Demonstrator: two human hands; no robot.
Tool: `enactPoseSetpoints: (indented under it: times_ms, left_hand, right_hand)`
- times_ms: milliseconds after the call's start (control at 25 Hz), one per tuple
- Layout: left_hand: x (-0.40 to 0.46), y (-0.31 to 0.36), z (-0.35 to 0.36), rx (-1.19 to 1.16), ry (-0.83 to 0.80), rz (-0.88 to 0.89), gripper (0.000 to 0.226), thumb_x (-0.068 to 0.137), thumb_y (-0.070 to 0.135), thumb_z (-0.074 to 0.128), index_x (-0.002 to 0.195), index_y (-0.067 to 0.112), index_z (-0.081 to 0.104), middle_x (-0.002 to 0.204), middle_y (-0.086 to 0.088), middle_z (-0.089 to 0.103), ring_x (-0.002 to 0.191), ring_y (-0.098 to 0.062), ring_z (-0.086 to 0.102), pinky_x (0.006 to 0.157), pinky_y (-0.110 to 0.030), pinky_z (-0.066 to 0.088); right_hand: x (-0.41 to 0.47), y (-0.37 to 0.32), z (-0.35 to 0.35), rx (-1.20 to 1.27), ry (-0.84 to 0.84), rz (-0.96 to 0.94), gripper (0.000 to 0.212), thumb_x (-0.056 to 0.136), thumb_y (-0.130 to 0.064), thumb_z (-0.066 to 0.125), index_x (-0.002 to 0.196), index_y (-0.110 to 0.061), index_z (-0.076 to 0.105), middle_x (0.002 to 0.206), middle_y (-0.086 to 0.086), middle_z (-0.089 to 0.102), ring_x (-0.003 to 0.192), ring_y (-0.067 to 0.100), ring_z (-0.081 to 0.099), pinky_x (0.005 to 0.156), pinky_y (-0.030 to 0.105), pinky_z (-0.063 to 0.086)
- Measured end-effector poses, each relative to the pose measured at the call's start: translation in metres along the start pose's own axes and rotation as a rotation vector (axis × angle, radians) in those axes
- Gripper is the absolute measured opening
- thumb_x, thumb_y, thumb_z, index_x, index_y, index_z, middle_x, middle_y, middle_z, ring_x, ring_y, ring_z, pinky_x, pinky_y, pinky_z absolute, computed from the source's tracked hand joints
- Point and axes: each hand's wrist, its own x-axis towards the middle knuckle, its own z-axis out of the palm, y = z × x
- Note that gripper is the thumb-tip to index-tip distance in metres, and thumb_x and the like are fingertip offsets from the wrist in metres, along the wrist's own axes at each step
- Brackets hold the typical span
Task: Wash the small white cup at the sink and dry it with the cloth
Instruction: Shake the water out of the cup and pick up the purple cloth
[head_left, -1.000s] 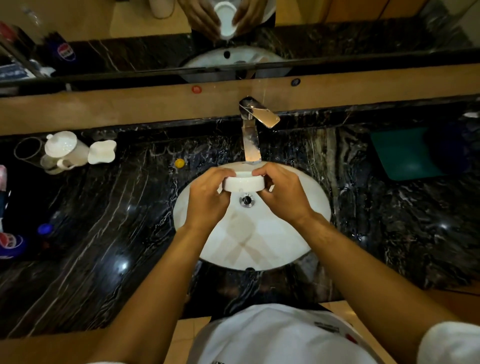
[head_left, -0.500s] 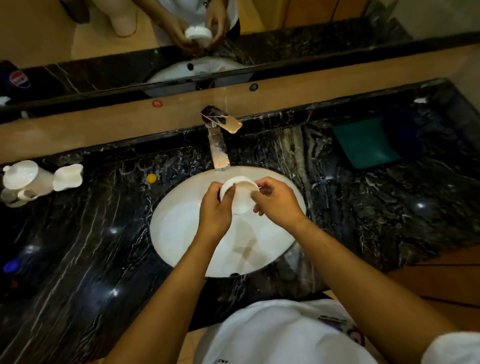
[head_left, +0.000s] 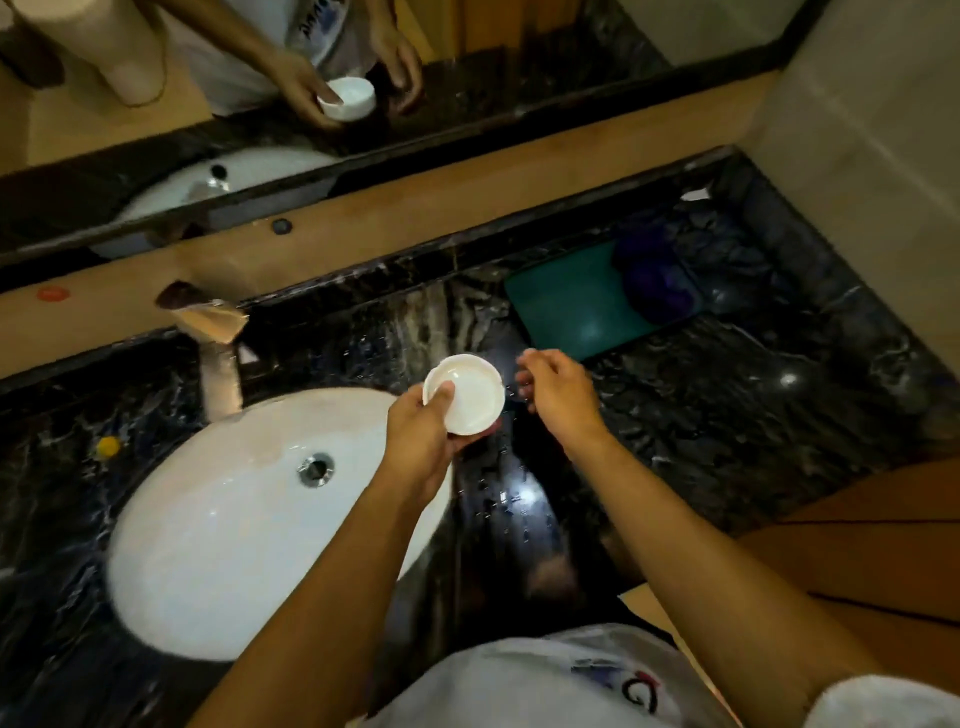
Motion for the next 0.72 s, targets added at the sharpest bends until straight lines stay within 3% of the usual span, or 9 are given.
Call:
enactPoseSetpoints:
  times_ms: [160, 320, 440, 560, 640, 720]
  left_hand:
    - [0.024, -0.014, 0.084, -0.064, 0.008, -0.059, 0.023, 0.101, -0.001, 0.053, 0.124, -0.001, 0.056, 0.137, -0.026, 0.055, 0.118, -0.046, 0.06, 0.073, -0.052, 0.064]
    - [0.039, -0.018, 0.121, -0.094, 0.022, -0.074, 0.018, 0.098, -0.003, 0.055, 0.112, 0.006, 0.062, 0.134, -0.02, 0.056, 0.118, -0.045, 0.059, 0.074, -0.052, 0.064]
    - [0.046, -0.021, 0.133, -0.098, 0.057, -0.094, 0.021, 0.096, -0.004, 0.056, 0.113, 0.006, 0.062, 0.139, -0.021, 0.052, 0.122, -0.047, 0.055, 0.074, -0.052, 0.064]
    - [0.048, -0.021, 0.13, -0.119, 0.107, -0.108, 0.02, 0.096, -0.006, 0.054, 0.109, 0.007, 0.061, 0.141, -0.023, 0.049, 0.123, -0.048, 0.053, 0.072, -0.052, 0.064]
    - [0.045, -0.02, 0.125, -0.131, 0.125, -0.113, 0.022, 0.096, -0.006, 0.053, 0.112, 0.008, 0.06, 0.141, -0.024, 0.049, 0.123, -0.048, 0.053, 0.073, -0.053, 0.064]
    - [0.04, -0.017, 0.115, -0.123, 0.137, -0.112, 0.023, 0.097, -0.004, 0.051, 0.114, 0.009, 0.059, 0.139, -0.023, 0.051, 0.122, -0.047, 0.055, 0.069, -0.051, 0.064]
  right_hand:
    - [0.078, -0.001, -0.087, -0.348, 0.143, -0.191, 0.02, 0.088, -0.016, 0.064, 0.107, -0.011, 0.068, 0.111, 0.01, 0.064, 0.102, 0.028, 0.062, 0.088, 0.031, 0.047]
    - [0.142, -0.02, -0.127, -0.71, 0.491, -0.331, 0.056, 0.079, -0.027, 0.074, 0.13, -0.018, 0.053, 0.132, 0.016, 0.046, 0.119, 0.039, 0.044, 0.098, 0.05, 0.041]
    - [0.184, -0.023, -0.138, -0.781, 0.378, -0.255, 0.086, 0.078, -0.035, 0.077, 0.151, -0.025, 0.032, 0.148, 0.016, 0.033, 0.122, 0.042, 0.045, 0.097, 0.051, 0.045]
    - [0.2, -0.02, -0.137, -0.849, 0.165, -0.186, 0.091, 0.087, -0.027, 0.072, 0.159, -0.024, 0.016, 0.156, 0.016, 0.022, 0.117, 0.045, 0.054, 0.094, 0.05, 0.051]
    - [0.198, -0.022, -0.138, -0.804, 0.123, -0.153, 0.079, 0.091, -0.024, 0.067, 0.158, -0.022, 0.024, 0.155, 0.016, 0.028, 0.116, 0.043, 0.056, 0.097, 0.048, 0.05]
    - [0.187, -0.031, -0.137, -0.52, 0.138, -0.132, 0.059, 0.09, -0.023, 0.062, 0.147, -0.023, 0.048, 0.144, 0.015, 0.048, 0.116, 0.036, 0.059, 0.101, 0.044, 0.05]
